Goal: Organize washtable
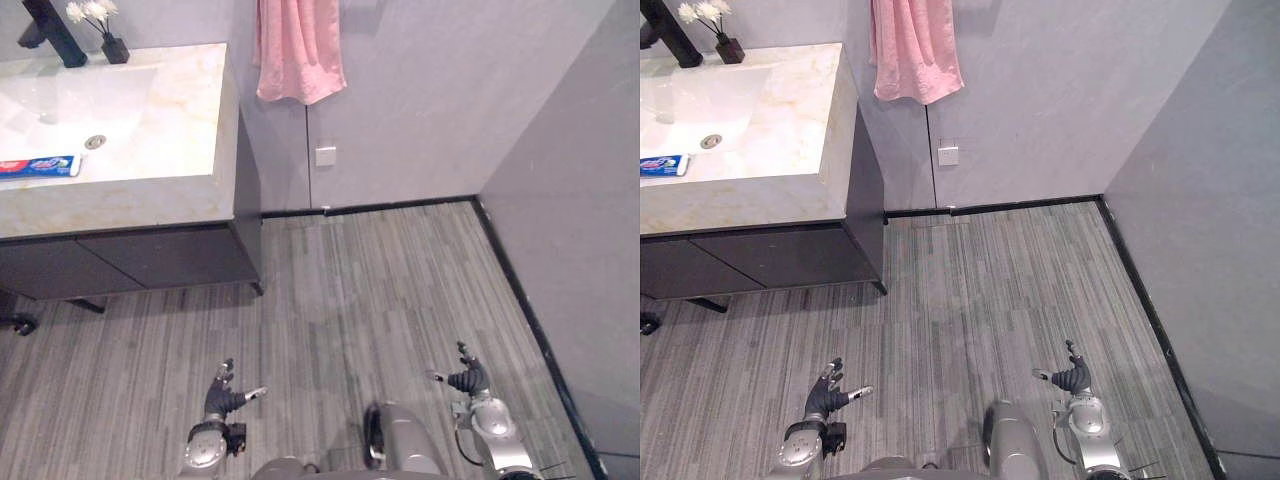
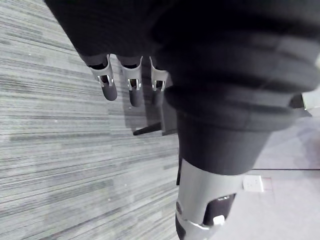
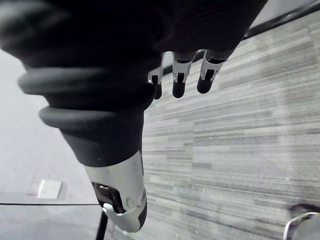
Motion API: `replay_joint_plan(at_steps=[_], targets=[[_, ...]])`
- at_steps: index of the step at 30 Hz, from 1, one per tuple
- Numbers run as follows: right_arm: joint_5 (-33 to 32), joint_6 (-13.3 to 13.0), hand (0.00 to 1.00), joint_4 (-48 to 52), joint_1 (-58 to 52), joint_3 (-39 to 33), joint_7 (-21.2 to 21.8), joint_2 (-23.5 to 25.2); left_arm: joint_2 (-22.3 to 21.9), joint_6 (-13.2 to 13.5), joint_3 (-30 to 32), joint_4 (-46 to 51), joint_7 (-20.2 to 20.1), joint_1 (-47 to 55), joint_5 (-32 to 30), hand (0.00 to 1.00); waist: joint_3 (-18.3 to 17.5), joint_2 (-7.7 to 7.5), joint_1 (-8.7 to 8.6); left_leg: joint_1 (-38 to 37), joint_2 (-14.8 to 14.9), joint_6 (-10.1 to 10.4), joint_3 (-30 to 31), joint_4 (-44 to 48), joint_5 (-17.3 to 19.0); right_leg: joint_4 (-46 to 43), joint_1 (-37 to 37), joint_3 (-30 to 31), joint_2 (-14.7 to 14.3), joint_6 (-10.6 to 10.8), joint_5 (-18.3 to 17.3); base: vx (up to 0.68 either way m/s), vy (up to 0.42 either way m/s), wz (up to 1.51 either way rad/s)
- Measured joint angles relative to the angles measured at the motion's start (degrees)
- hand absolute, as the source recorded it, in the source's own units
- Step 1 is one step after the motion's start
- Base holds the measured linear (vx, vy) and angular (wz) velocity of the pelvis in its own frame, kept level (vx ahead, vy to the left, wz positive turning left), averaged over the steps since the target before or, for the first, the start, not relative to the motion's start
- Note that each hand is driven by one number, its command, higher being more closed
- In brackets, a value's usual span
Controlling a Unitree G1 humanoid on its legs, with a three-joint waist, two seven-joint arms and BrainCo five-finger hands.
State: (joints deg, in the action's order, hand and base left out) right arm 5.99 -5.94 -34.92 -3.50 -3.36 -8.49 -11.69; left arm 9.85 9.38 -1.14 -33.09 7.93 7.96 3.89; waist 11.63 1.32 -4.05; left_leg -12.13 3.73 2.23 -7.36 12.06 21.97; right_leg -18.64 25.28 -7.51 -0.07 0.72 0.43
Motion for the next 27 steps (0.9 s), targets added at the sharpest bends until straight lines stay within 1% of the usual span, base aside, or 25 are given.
replay_joint_plan(at_steps=[1, 2, 3, 4, 5, 6, 7, 8, 9, 10, 12, 13, 14, 15, 16, 17, 18, 19, 20, 21, 22, 23, 24, 25, 27], targets=[[0.0, -0.1, 0.0, 0.5, -0.2, 0.0, -0.1, -0.2, -0.5, 0.0, 0.0, -0.3, -0.1, -0.3, 0.0, 0.0, 0.1, 0.34, -0.26, -0.5, 0.5, 0.8, 0.8, 0.8, 0.5, -1.4, -0.2, -0.1, 0.2, -2.0, 2.6, 0.6, -0.14, 0.47], [-0.5, -0.1, 0.0, 0.4, 0.6, 0.0, -0.1, -0.3, -1.0, 0.1, 0.0, 0.0, -0.2, -0.7, 0.0, 0.0, 0.2, 2.13, -0.22, 0.9, 2.8, 2.8, 1.2, 5.0, -0.5, -3.7, -0.1, -2.2, -0.9, -3.5, 0.6, 0.56, -0.171, 0.24], [-1.0, -0.2, 0.0, 0.4, 1.4, 0.3, -0.1, 0.0, -1.3, 0.0, 0.0, -0.2, -0.1, -1.4, 0.0, 0.0, 0.4, 2.16, -0.17, 5.1, 3.2, 3.9, 1.6, 14.2, -4.0, -3.7, -1.7, -2.3, -1.0, -3.6, -2.2, 0.56, -0.175, 0.11], [-1.1, -0.1, 0.0, 0.4, 1.7, 0.8, 0.0, 0.0, -1.6, 0.0, 0.2, -0.3, -0.2, -1.6, 0.0, 0.0, 0.9, 2.24, -0.15, 7.3, 3.6, 2.9, 1.9, 20.6, -7.3, -3.0, -3.8, -2.4, -1.2, -4.1, -3.0, 0.56, -0.206, 0.23], [-1.1, -0.1, 0.0, 0.4, 1.7, 2.2, 0.0, 0.0, -2.4, 0.0, 0.3, -0.3, -0.2, -1.2, 0.0, 0.0, 1.8, 2.3, 0.41, 11.5, 5.4, 1.6, 2.9, 33.8, -14.6, 0.1, -9.8, -2.5, -1.7, -4.7, -4.1, 0.58, -0.174, 0.14], [-1.5, -0.3, 0.0, 0.5, 1.6, 3.2, -0.1, 0.7, -2.9, 0.1, 0.3, -0.3, -0.3, -0.6, 0.1, 0.0, 2.5, 2.16, 0.64, 15.1, 7.5, 0.6, 2.3, 45.0, -13.1, 3.7, -16.6, -1.8, -2.8, -5.4, -4.6, 0.57, -0.163, 0.04], [-1.7, -0.4, 0.0, 0.6, 1.6, 3.6, -0.1, 1.2, -3.0, 0.1, 0.2, -0.4, -0.3, -0.3, 0.1, 0.0, 2.5, 1.93, 1.03, 16.9, 8.1, 0.2, 1.8, 48.4, -12.3, 5.2, -19.3, -1.5, -2.9, -5.7, -4.8, 0.55, -0.127, -0.22], [-2.0, -0.6, 0.0, 1.5, 1.5, 3.8, -0.1, 2.1, -3.2, 0.1, 0.2, -0.3, -0.3, -0.1, 0.2, 0.0, 2.7, 1.16, 2.28, 20.3, 8.2, -0.1, 0.7, 50.8, -11.1, 7.8, -23.5, -0.2, -2.8, -6.1, -5.1, 0.51, -0.104, -0.38], [-2.1, -0.7, 0.0, 2.6, 1.5, 3.8, -0.1, 2.8, -3.3, 0.1, 0.2, 0.0, -0.3, 0.1, 0.2, 0.0, 2.8, 0.64, 3.43, 24.5, 7.9, -0.5, -0.2, 49.3, -10.4, 10.6, -27.0, 0.9, -2.5, -6.3, -5.9, 0.5, -0.085, -0.4], [-2.1, -0.9, 0.0, 2.6, 1.7, 3.8, -0.1, 3.0, -3.3, 0.1, 0.2, 0.0, -0.2, 0.1, 0.3, 0.0, 2.8, 0.58, 3.63, 26.5, 7.4, -1.0, -0.6, 47.4, -9.9, 11.6, -28.2, 1.4, -2.3, -5.5, -6.5, 0.46, -0.037, -0.25], [-2.1, -0.9, 0.0, 1.8, 2.2, 2.8, -0.1, 3.3, -4.1, 0.0, 0.2, -0.1, -0.2, -0.1, 0.4, 0.0, 3.3, 0.68, 3.89, 31.2, 3.9, -0.6, -0.4, 31.2, -9.3, 12.9, -32.1, 2.0, -0.7, -4.3, -8.4, 0.48, 0.05, -0.18], [-2.1, -0.9, 0.0, 1.5, 1.9, 2.0, -0.2, 3.3, -4.6, 0.0, 0.1, -0.1, -0.2, -0.1, 0.4, 0.0, 3.5, 0.22, 4.47, 31.4, 2.1, 0.0, -0.4, 22.4, -9.9, 13.1, -33.4, 2.8, 0.2, -3.4, -9.5, 0.45, 0.098, -0.26], [-2.1, -0.9, 0.0, 1.0, 1.8, 1.3, -0.2, 3.3, -5.1, 0.0, 0.1, -0.1, -0.2, 0.0, 0.4, 0.0, 3.5, 0.43, 4.83, 31.4, 1.0, 1.1, -0.1, 16.6, -10.9, 13.6, -34.3, 3.3, 0.6, -2.8, -10.1, 0.45, 0.152, -0.37], [-2.0, -0.8, 0.0, -0.1, 1.8, 0.4, -0.3, 2.9, -5.7, 0.0, 0.1, 0.0, -0.2, 0.1, 0.4, 0.0, 2.8, 1.84, 5.0, 31.1, 0.0, 2.2, 1.0, 6.7, -14.8, 14.9, -35.6, 4.0, 0.1, -1.5, -11.3, 0.44, 0.206, -0.46], [-2.0, -0.4, 0.0, -0.8, 1.7, 0.1, -0.3, 2.6, -5.8, 0.0, 0.1, -0.1, -0.1, 0.3, 0.4, 0.0, 2.4, 2.81, 5.01, 31.3, 0.2, -0.1, 2.0, 5.0, -21.1, 14.6, -36.7, 4.9, -0.3, -0.6, -13.2, 0.55, 0.294, -0.49], [-1.9, 0.0, 0.0, -1.9, 1.7, 0.2, -0.3, 3.3, -5.1, -0.1, 0.2, -0.3, 0.0, 0.7, 0.4, 0.0, 1.7, 1.33, 5.01, 31.0, -1.5, -3.7, 1.6, 7.3, -21.5, 12.7, -37.3, 6.1, 1.5, 0.4, -15.7, 0.47, 0.236, -0.33], [-1.9, 0.0, 0.0, -1.9, 1.3, 0.1, -0.3, 3.5, -4.9, 0.0, 0.3, -0.3, 0.0, 0.6, 0.4, 0.0, 1.1, 0.15, 4.88, 31.0, -2.7, -4.4, 0.9, 7.8, -20.0, 10.6, -36.9, 6.4, 2.8, 1.0, -16.9, 0.53, 0.2, -0.13], [-1.9, 0.0, 0.0, -1.9, 0.8, -0.1, -0.3, 3.4, -5.2, -0.1, 0.1, -0.6, 0.0, -0.2, 0.2, 0.0, 0.8, -0.53, 4.9, 30.4, -4.1, -5.2, 0.1, 8.2, -18.0, 4.7, -34.6, 6.8, 4.6, 1.8, -17.8, 0.43, 0.134, -0.06], [-1.6, 0.1, 0.0, -2.0, 0.6, -0.3, -0.3, 3.4, -5.3, -0.1, -0.3, -0.7, 0.0, -0.3, 0.1, 0.0, 0.8, -0.59, 4.87, 29.0, -4.6, -5.6, -0.6, 8.0, -16.9, -1.9, -32.2, 7.7, 5.3, 1.9, -17.8, 0.62, 0.249, -0.16], [-1.1, 0.1, 0.0, -2.0, 0.2, -0.1, -0.2, 3.7, -5.5, -0.1, -2.0, -1.0, 0.0, 0.0, 0.0, 0.0, 1.1, -1.0, 4.73, 25.9, -5.7, -6.4, -0.8, 7.5, -15.1, -13.0, -28.5, 8.4, 6.5, 4.9, -16.2, 0.58, 0.253, -0.2], [-1.0, 0.1, 0.0, -2.0, -0.4, -0.1, -0.2, 4.5, -5.5, -0.2, -3.0, -1.2, 0.0, -0.1, 0.0, 0.0, 1.1, -1.43, 4.68, 22.0, -6.5, -7.1, -1.1, 6.6, -13.7, -24.3, -24.9, 9.1, 7.4, 7.4, -16.2, 0.58, 0.233, -0.12], [-1.0, 0.1, 0.0, -2.0, -0.6, 0.0, -0.2, 4.8, -5.6, -0.3, -3.4, -1.2, 0.0, 0.0, 0.0, 0.0, 1.1, -1.46, 4.48, 20.1, -6.7, -7.2, -0.9, 6.3, -13.1, -28.5, -23.5, 9.1, 7.7, 6.9, -16.7, 0.48, 0.139, 0.08], [-1.0, 0.1, 0.0, -2.0, -0.9, 0.8, -0.1, 4.9, -6.2, -0.3, -3.5, -1.2, 0.3, 0.0, 0.0, 0.0, 1.1, -1.5, 3.81, 16.9, -6.8, -7.7, -0.8, 5.5, -12.1, -32.6, -20.9, 7.6, 8.0, 5.3, -17.6, 0.37, 0.085, 0.18], [-1.0, 0.0, 0.0, -2.0, -0.8, 1.4, -0.1, 4.8, -6.3, -0.2, -3.4, -1.2, 0.7, 0.0, 0.0, 0.0, 1.1, -1.62, 3.44, 15.4, -6.8, -7.7, -0.6, 4.8, -11.8, -33.1, -19.4, 6.8, 8.0, 4.7, -18.0, 0.43, 0.066, 0.26], [-1.0, -0.1, 0.0, -2.0, -0.4, 2.4, -0.1, 4.9, -5.1, -0.3, -3.1, -1.2, 1.0, -0.8, 0.0, 0.0, 1.2, -1.78, 3.05, 11.3, -6.2, -7.8, 0.5, 2.3, -11.8, -26.0, -13.8, 4.8, 7.0, 3.6, -18.8, 0.39, 0.001, 0.31]])
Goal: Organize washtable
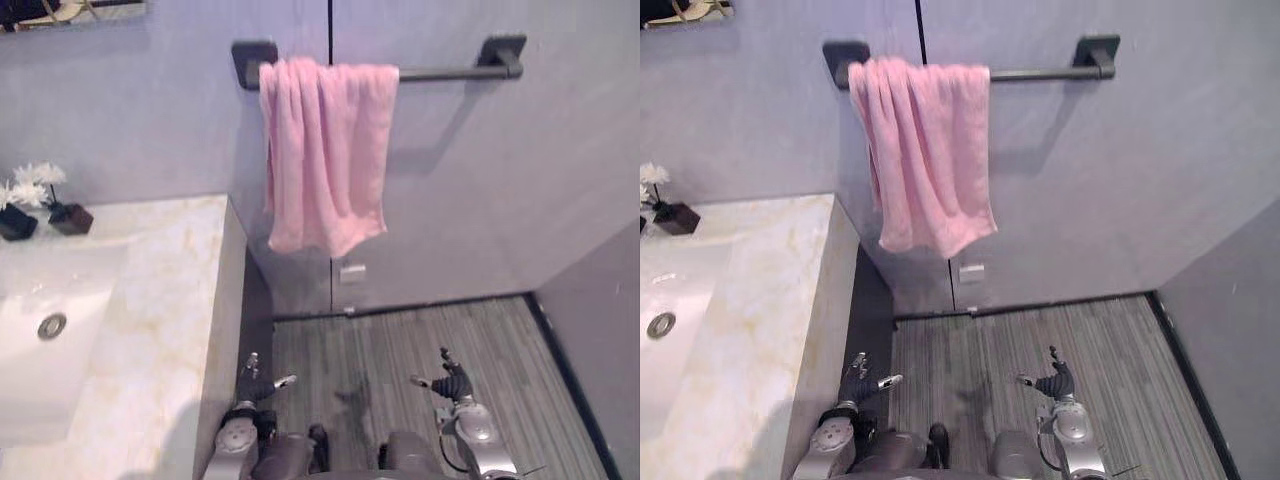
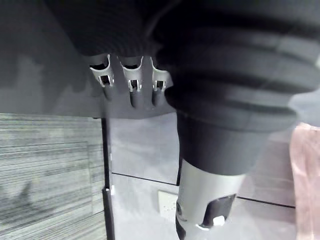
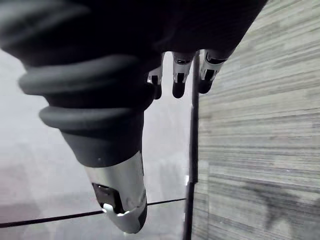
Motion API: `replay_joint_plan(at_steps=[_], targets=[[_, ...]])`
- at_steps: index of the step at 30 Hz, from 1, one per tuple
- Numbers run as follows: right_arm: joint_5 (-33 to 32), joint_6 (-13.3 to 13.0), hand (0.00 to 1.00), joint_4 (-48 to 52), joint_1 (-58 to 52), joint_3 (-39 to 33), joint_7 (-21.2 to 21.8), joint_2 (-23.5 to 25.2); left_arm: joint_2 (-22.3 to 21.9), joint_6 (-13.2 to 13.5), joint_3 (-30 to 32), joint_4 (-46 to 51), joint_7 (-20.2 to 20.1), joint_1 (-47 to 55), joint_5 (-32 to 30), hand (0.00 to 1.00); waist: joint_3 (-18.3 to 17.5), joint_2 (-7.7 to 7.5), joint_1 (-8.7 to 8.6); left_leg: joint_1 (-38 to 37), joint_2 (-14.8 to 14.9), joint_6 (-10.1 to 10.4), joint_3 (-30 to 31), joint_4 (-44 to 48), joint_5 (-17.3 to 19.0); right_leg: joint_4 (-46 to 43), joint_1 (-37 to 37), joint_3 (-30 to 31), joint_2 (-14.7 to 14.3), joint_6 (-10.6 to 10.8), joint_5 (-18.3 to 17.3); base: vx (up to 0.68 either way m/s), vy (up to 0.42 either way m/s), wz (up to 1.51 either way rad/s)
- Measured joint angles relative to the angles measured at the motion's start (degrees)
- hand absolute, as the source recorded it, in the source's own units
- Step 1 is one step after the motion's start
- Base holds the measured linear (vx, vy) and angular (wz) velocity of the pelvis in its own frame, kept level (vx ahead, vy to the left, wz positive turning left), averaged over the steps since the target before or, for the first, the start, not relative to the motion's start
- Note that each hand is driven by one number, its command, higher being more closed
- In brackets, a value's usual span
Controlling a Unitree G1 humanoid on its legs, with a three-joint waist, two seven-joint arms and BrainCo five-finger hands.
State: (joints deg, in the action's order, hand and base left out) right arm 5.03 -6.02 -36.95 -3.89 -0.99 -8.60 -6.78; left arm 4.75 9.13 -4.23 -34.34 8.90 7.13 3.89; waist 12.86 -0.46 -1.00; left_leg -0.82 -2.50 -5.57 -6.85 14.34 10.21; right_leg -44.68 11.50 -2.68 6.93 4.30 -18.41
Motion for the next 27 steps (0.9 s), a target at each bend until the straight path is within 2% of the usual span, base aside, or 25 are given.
replay_joint_plan(at_steps=[1, 3, 4, 5, 6, 7, 8, 9, 10, 11, 12, 14, 15, 16, 17, 18, 21, 27], targets=[[0.0, 0.0, 0.0, 0.0, 0.0, 0.0, 0.0, 0.0, 0.2, 0.0, 0.1, 0.0, 0.0, -0.2, 0.0, 0.0, 0.0, 0.0, -0.1, -0.5, 0.2, 0.0, 0.3, -0.3, 0.0, 2.5, 0.7, -0.2, -0.2, 0.0, 0.0, 0.36, -0.052, 0.38], [0.0, -0.1, 0.0, 0.0, 0.1, 0.0, 0.0, 0.0, 0.8, 0.0, 0.6, 0.0, 0.1, -0.8, 0.0, 0.0, 0.2, 0.34, -0.59, -3.3, 1.7, 1.9, 1.9, -1.5, 1.1, 14.7, 1.8, -0.4, -2.1, 0.0, 2.0, 0.35, -0.1, 0.41], [0.0, -0.1, 0.0, 0.0, 0.0, 0.0, 0.0, 0.2, 1.4, 0.1, 0.6, 0.0, 0.1, -0.6, 0.0, 0.0, 0.0, -0.06, -0.6, -4.2, 1.9, 3.0, 2.2, -1.8, 1.8, 21.4, 1.5, -0.3, -2.7, -0.3, 5.6, 0.35, -0.139, 0.45], [0.0, -0.1, 0.0, 0.0, -0.7, 0.0, 0.0, 0.4, 2.3, 0.1, 0.6, -0.1, 0.1, -0.3, -0.1, 0.0, -0.4, -1.27, -0.64, -5.0, 1.4, 4.6, 2.6, -1.7, 2.9, 25.8, 1.4, 0.7, -2.7, -1.3, 13.1, 0.38, -0.19, 0.55], [0.0, -0.1, 0.0, -0.6, -1.6, -0.3, 0.0, -0.1, 2.3, 0.1, 0.7, -1.2, 0.1, -0.3, -0.1, 0.0, -0.7, -0.63, -1.11, -5.8, 2.4, 5.5, 4.1, -0.9, 4.4, 24.5, 0.9, 0.3, -3.0, -2.2, 15.5, 0.46, -0.248, 0.56], [-0.1, 0.1, 0.0, -0.3, -2.0, -0.4, 0.0, -0.2, 1.2, 0.1, 1.2, -1.1, 0.1, 0.7, -0.2, 0.0, -1.2, 0.37, -0.98, -5.0, 3.8, 6.2, 5.1, 2.0, 4.7, 25.1, -0.5, -1.4, -3.7, -3.4, 13.8, 0.39, -0.239, 0.5], [-0.1, 0.1, 0.0, 0.4, -2.4, -0.4, 0.0, -0.1, 0.7, 0.1, 1.5, -0.9, 0.0, 0.7, -0.2, 0.0, -1.1, 0.59, -1.16, -3.1, 4.7, 6.8, 5.0, 6.9, 4.9, 25.4, -1.5, -2.3, -4.0, -3.6, 12.5, 0.34, -0.251, 0.45], [-0.2, 0.0, 0.0, 1.7, -3.3, -0.3, 0.0, 0.1, -0.5, 0.1, 1.7, -0.6, -0.1, 0.8, -0.2, 0.0, -0.8, 1.05, -1.19, 0.6, 6.3, 7.9, 4.4, 16.7, 4.3, 26.5, -3.9, -3.3, -4.7, -4.7, 11.3, 0.24, -0.213, 0.39], [-0.4, 0.0, 0.0, 2.6, -3.9, -0.3, -0.1, 0.3, -1.1, 0.0, 1.7, -0.2, -0.1, 0.9, -0.2, 0.0, -0.6, 1.29, -1.13, 2.7, 7.6, 9.1, 3.7, 22.2, 3.5, 27.4, -5.3, -3.8, -5.2, -5.0, 11.0, 0.33, -0.285, 0.26], [-0.7, -0.1, 0.0, 3.7, -4.9, -0.2, -0.1, 0.8, -2.1, 0.1, 1.9, 1.3, -0.1, 1.9, -0.1, 0.0, -0.6, 1.42, -0.18, 6.4, 10.9, 10.0, 1.4, 30.2, 3.9, 28.8, -8.5, -4.2, -6.6, -5.9, 10.6, 0.31, -0.234, -0.04], [-1.1, -0.2, 0.0, 4.1, -5.1, -0.3, -0.2, 1.2, -2.4, 0.1, 1.9, 1.8, -0.1, 2.3, -0.1, 0.0, -0.7, 1.22, 0.48, 7.2, 12.3, 9.6, 0.4, 30.1, 4.2, 29.4, -9.9, -4.4, -6.9, -6.3, 10.5, 0.29, -0.21, -0.12], [-1.1, -0.2, 0.0, 4.1, -4.8, -0.9, -0.2, 1.3, -2.4, 0.1, 1.9, 2.3, -0.1, 2.2, -0.1, 0.0, -0.8, 0.94, 0.45, 7.4, 12.3, 9.3, 0.3, 23.3, 4.3, 31.0, -11.7, -4.2, -6.8, -6.2, 10.5, 0.21, -0.088, -0.13], [-1.1, -0.2, 0.0, 4.1, -4.0, -1.3, -0.2, 1.3, -2.3, 0.1, 2.0, 2.7, 0.0, 2.0, -0.1, 0.0, -0.9, 1.13, 0.5, 7.3, 11.7, 9.4, 1.2, 16.3, 4.3, 31.6, -12.4, -3.5, -6.8, -6.1, 10.6, 0.31, 0.01, -0.24], [-1.1, -0.2, 0.0, 3.9, -3.2, -1.9, -0.3, 0.7, -2.3, 0.1, 2.0, 2.8, 0.0, 1.8, -0.1, 0.0, -1.4, 2.0, 0.43, 6.9, 10.2, 10.4, 3.3, 7.5, 2.9, 31.8, -12.4, -3.0, -6.6, -5.8, 10.6, 0.25, 0.062, -0.25], [-1.1, -0.2, 0.0, 3.9, -3.2, -2.6, -0.3, 0.6, -2.3, 0.1, 2.0, 2.9, 0.0, 1.8, -0.1, 0.0, -1.5, 2.23, 0.35, 6.4, 9.9, 10.7, 3.9, 4.1, 1.3, 31.8, -12.4, -2.8, -6.7, -5.3, 10.4, 0.28, 0.117, -0.27], [-1.1, -0.2, 0.0, 3.4, -3.1, -3.7, -0.3, 0.4, -2.0, 0.1, 2.0, 3.2, 0.0, 1.7, -0.1, 0.0, -1.8, 2.72, 0.33, 5.1, 9.4, 10.4, 4.5, -0.1, -4.4, 31.9, -12.9, -1.9, -6.8, -4.5, 9.8, 0.17, 0.104, -0.22], [-1.0, -0.2, 0.0, 3.2, -4.6, -3.7, -0.5, 0.8, -0.2, 0.1, 1.3, 5.8, -0.1, 2.0, -0.2, 0.0, -2.5, 1.03, 0.31, 2.3, 7.4, 9.5, 3.5, -3.8, -5.3, 33.4, -14.3, -1.2, -4.7, -3.4, 9.4, 0.17, 0.124, -0.05], [-1.0, -0.3, 0.0, 2.9, -5.6, -3.7, -0.2, 0.8, 2.4, 0.3, 1.4, 15.9, -0.1, 4.6, -0.7, 0.0, -2.9, 0.89, 0.27, -0.5, 5.6, 8.6, 2.6, -7.3, -6.0, 36.2, -16.5, -0.5, -3.2, -2.5, 10.0, 0.06, 0.063, -0.04]])
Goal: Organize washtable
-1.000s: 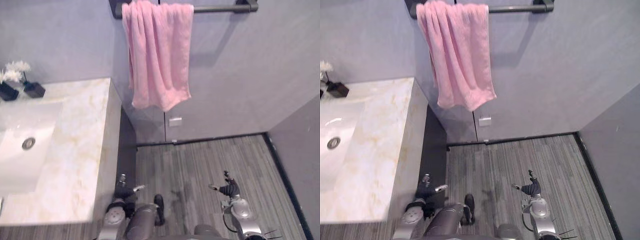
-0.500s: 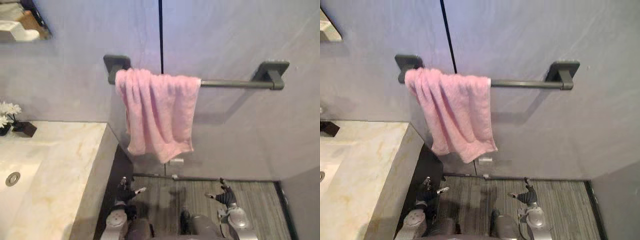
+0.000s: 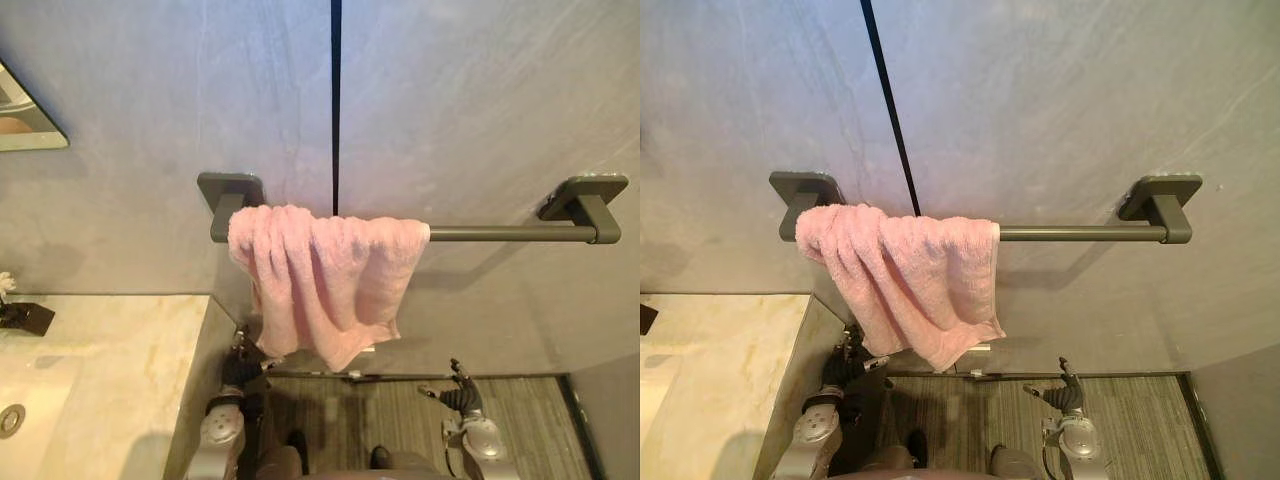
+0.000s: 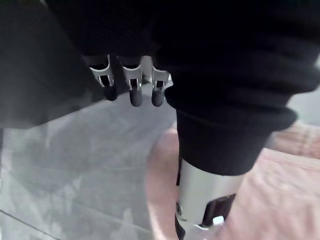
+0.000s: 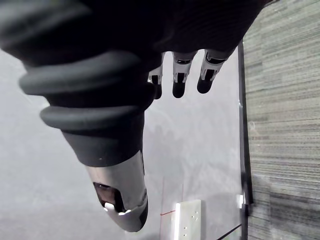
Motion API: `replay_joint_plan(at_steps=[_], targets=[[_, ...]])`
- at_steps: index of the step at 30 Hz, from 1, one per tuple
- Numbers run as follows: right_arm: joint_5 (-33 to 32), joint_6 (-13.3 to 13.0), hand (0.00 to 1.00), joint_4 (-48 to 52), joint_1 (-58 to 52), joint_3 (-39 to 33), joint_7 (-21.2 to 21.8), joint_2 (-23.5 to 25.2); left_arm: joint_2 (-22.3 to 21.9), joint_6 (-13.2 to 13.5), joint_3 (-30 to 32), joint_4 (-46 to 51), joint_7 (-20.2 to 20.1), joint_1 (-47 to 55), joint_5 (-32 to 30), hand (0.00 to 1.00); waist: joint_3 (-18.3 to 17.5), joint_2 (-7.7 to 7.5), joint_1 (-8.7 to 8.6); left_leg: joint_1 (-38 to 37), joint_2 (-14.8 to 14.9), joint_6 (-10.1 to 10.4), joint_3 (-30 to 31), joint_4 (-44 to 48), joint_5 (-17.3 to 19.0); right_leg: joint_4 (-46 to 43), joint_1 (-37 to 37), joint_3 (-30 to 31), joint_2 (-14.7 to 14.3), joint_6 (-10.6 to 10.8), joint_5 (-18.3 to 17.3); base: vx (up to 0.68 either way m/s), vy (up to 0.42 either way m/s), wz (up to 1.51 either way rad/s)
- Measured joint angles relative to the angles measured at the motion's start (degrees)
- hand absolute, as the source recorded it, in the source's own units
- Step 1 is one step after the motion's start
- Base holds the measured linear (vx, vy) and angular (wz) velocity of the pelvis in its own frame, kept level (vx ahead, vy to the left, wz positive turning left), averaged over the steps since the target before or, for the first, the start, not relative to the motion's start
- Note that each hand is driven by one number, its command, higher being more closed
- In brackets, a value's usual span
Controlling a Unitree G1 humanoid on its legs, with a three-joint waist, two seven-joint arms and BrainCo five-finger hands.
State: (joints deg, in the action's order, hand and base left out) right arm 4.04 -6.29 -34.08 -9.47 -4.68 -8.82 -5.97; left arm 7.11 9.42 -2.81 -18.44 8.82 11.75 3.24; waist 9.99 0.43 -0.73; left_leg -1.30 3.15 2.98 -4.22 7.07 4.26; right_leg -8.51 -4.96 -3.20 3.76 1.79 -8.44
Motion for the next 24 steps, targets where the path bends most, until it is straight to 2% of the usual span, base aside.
replay_joint_plan(at_steps=[5, 10, 19, 20, 24], targets=[[0.0, -0.2, 0.0, 0.1, -0.1, 0.0, 0.2, 0.0, 0.1, 0.2, 0.0, 7.1, 0.1, 3.0, -1.9, 0.0, -0.7, 0.06, 0.04, -1.4, -0.2, 0.0, 0.1, -3.3, -1.9, 0.2, 0.0, 0.0, 0.0, 0.0, 0.0, -0.03, -0.016, 0.01], [0.0, -1.2, 0.0, 0.1, -0.8, 0.4, 0.3, -0.1, 0.5, 2.4, -1.0, 12.2, 0.2, 3.4, -4.2, 0.0, -1.4, 0.29, -0.02, -3.4, -0.3, 0.0, 0.7, -7.0, -4.3, 0.2, -0.3, -0.2, -0.1, 0.3, 0.3, -0.07, -0.018, 0.03], [1.1, -1.3, 0.0, 0.0, -1.0, 2.2, 1.3, -0.7, 2.8, 3.4, -5.2, 13.5, 0.0, 2.0, -8.4, 0.0, -2.7, 0.51, -0.93, -4.4, -0.7, -0.6, 0.9, -10.6, -6.7, 2.1, -0.1, 0.0, 0.0, 1.0, 2.0, -0.06, 0.005, 0.0], [1.1, -1.3, 0.0, 0.0, -1.0, 3.1, 1.4, -1.1, 3.0, 3.4, -6.0, 13.5, 0.0, 1.6, -8.7, 1.0, -2.7, 0.51, -1.08, -4.4, -0.8, -0.5, 0.9, -11.0, -6.9, 2.7, -0.2, 0.0, 0.0, 1.1, 2.5, -0.03, 0.013, -0.01], [1.2, -1.3, 0.0, 0.0, -0.9, 3.6, 1.4, -1.3, 4.7, 3.4, -8.2, 13.5, -0.1, 0.2, -10.2, 1.0, -2.7, 0.45, -1.57, -4.9, -1.2, -0.8, 0.8, -11.3, -7.3, 3.5, -0.8, 0.2, 0.3, 1.5, 3.0, -0.01, 0.006, -0.01]])
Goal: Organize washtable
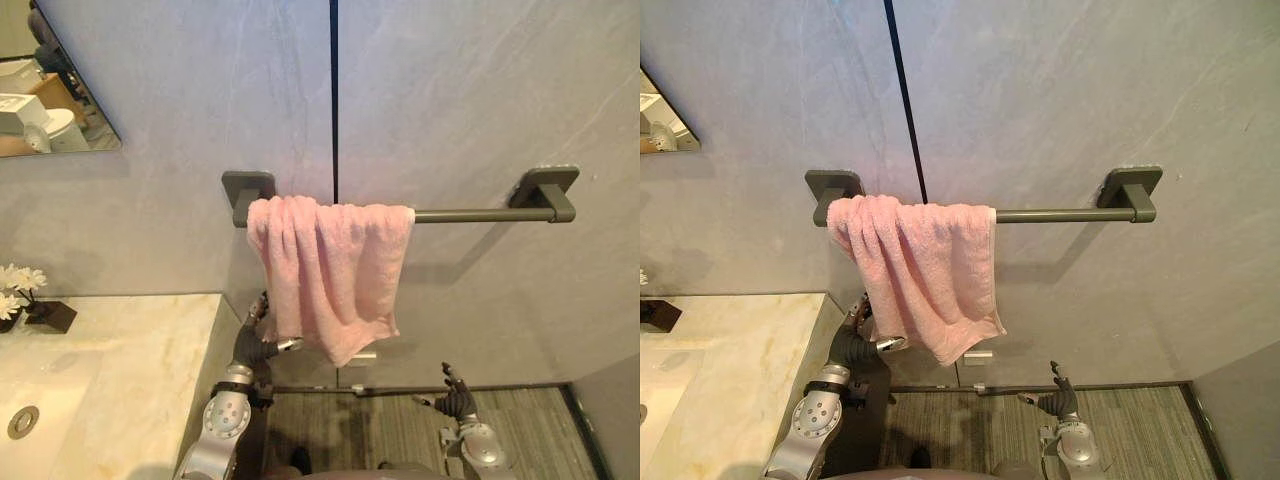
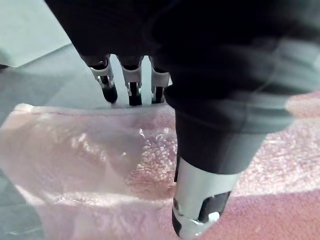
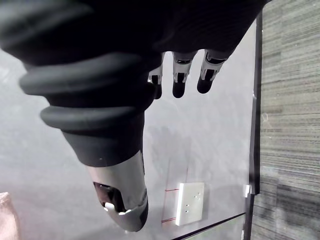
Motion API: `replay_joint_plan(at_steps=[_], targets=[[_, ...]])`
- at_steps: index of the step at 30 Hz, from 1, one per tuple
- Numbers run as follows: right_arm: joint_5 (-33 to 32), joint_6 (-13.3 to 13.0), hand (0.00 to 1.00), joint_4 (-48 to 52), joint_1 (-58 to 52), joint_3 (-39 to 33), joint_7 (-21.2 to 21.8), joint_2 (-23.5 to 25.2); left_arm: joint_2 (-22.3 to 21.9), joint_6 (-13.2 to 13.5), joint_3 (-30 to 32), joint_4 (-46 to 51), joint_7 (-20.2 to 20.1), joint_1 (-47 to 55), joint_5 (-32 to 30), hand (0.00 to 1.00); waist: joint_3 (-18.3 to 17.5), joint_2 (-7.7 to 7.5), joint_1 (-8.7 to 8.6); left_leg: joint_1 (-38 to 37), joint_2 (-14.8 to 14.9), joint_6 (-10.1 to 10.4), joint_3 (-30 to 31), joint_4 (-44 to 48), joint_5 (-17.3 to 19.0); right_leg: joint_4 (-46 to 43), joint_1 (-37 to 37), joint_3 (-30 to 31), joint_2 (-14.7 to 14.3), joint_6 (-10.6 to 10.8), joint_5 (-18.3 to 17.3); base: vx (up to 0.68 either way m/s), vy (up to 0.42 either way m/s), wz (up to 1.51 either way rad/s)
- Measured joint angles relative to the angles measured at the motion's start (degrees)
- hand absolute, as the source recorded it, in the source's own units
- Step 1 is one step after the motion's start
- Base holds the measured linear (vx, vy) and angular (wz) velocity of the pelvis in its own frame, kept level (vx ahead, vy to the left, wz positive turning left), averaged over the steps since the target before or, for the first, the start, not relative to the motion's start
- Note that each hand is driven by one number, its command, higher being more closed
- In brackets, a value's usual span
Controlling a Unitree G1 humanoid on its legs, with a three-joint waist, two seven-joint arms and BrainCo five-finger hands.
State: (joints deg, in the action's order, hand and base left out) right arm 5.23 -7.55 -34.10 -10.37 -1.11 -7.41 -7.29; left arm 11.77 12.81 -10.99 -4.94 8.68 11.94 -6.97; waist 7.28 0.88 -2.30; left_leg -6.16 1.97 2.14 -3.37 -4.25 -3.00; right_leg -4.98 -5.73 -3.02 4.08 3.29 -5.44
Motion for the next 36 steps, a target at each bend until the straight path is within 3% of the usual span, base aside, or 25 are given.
replay_joint_plan(at_steps=[5, 12, 21, 32, 33, 36], targets=[[0.0, 0.0, 0.0, 0.4, 1.1, 1.7, 0.1, -0.4, 1.0, 0.0, -1.0, 0.0, -0.4, -2.3, -2.5, 1.0, -0.3, -0.01, -0.04, -0.6, 0.0, -0.2, -1.2, -1.1, -0.3, 1.1, -0.1, 1.2, -0.1, 0.2, 0.7, -0.01, 0.0, -0.12], [0.1, -1.1, 0.0, 16.9, 1.1, 3.1, 0.3, -2.7, 3.0, 0.2, -1.2, -0.1, -1.0, -3.6, -5.0, 1.0, -0.4, 0.16, -0.43, -0.6, 0.0, -0.2, -1.9, -1.1, -0.3, 2.1, -0.1, 2.0, -0.4, 0.2, 1.5, 0.0, -0.011, -0.07], [-2.0, -3.5, 0.0, 31.8, 1.3, 11.3, 5.4, -9.3, 3.3, 0.7, -2.6, -0.1, -1.1, -3.4, -4.9, 1.0, -0.5, -0.06, 0.05, -0.8, 0.3, -0.2, -3.4, -1.1, -0.3, 2.2, 0.0, 3.5, -0.8, 0.1, 2.0, -0.01, -0.011, -0.08], [-5.7, -4.5, 0.0, 33.4, 12.3, 25.7, 7.6, -11.3, 3.0, 1.1, -7.2, -0.1, -1.0, -3.3, -4.6, 1.0, -1.2, -0.3, 1.03, -0.2, 0.6, -0.1, -2.2, -1.3, -0.6, 2.2, -0.1, 2.7, -0.8, 0.0, 2.3, -0.02, -0.011, 0.05], [-5.8, -4.5, 1.0, 33.3, 13.0, 26.7, 7.6, -11.1, 2.9, 1.1, -7.6, -0.1, -1.0, -3.4, -4.5, 1.0, -1.2, -0.27, 1.13, -0.1, 0.6, -0.1, -1.8, -1.3, -0.7, 2.2, -0.1, 2.4, -0.8, 0.0, 2.3, -0.01, -0.023, 0.17], [-6.1, -4.4, 1.0, 32.2, 15.0, 27.9, 6.7, -9.4, 2.6, 1.1, -8.5, -0.2, -0.8, -3.6, -3.8, 1.0, -1.3, -0.23, 1.52, 0.3, 0.7, -0.1, -1.0, -1.2, -1.0, 2.2, -0.1, 1.6, -0.9, 0.0, 2.3, -0.01, -0.022, 0.12]])
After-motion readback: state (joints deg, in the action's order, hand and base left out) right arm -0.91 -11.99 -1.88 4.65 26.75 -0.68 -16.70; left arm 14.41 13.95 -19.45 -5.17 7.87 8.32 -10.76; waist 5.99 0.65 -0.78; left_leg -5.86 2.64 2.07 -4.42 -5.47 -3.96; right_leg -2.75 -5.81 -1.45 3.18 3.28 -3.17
